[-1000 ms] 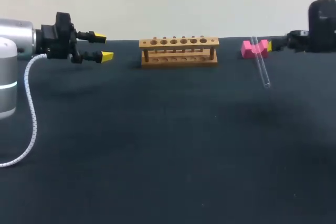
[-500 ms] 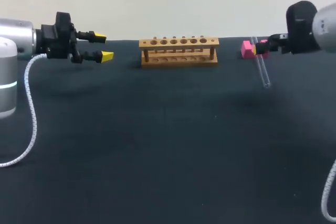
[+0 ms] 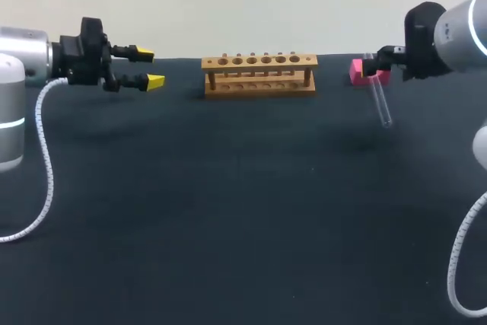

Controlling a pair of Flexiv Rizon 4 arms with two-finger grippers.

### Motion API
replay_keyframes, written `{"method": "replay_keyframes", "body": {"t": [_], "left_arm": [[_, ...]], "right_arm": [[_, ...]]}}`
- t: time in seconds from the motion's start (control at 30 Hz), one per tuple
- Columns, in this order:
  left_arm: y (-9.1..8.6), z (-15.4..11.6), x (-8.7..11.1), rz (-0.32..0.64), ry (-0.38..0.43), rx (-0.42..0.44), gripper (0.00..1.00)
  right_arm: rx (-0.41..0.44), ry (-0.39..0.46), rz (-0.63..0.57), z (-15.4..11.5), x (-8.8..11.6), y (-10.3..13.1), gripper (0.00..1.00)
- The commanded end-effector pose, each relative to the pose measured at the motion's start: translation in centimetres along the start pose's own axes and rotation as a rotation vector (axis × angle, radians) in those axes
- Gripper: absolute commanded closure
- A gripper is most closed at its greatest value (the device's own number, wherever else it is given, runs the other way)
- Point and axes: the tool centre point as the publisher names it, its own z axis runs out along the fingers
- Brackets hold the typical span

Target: Grasp the test tube, adjust it, and insert it.

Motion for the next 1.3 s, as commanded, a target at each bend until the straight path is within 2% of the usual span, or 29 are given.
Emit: {"method": "replay_keyframes", "body": {"t": [0.03, 0.53, 0.87, 1.13, 1.3], "left_arm": [[0.0, -0.1, 0.1, 0.003, -0.005, -0.001, 0.0], [0.0, -0.1, 0.1, 0.003, -0.005, -0.001, 0.0], [0.0, -0.1, 0.1, 0.003, -0.005, -0.001, 0.0], [0.0, -0.1, 0.1, 0.003, -0.005, -0.001, 0.0], [0.0, -0.1, 0.1, 0.003, -0.005, -0.001, 0.0]], "right_arm": [[0.042, -0.468, 0.001, -0.2, 0.5, 0.2, 0.0], [0.042, -0.468, 0.001, -0.2, 0.5, 0.2, 0.0], [0.104, -0.668, -0.075, 1.4, 0.8, -0.3, 0.0], [0.161, -0.801, -0.112, 2.0, 0.7, -0.7, 0.0], [0.168, -0.862, -0.137, 2.3, 0.4, -1.0, 0.0]]}}
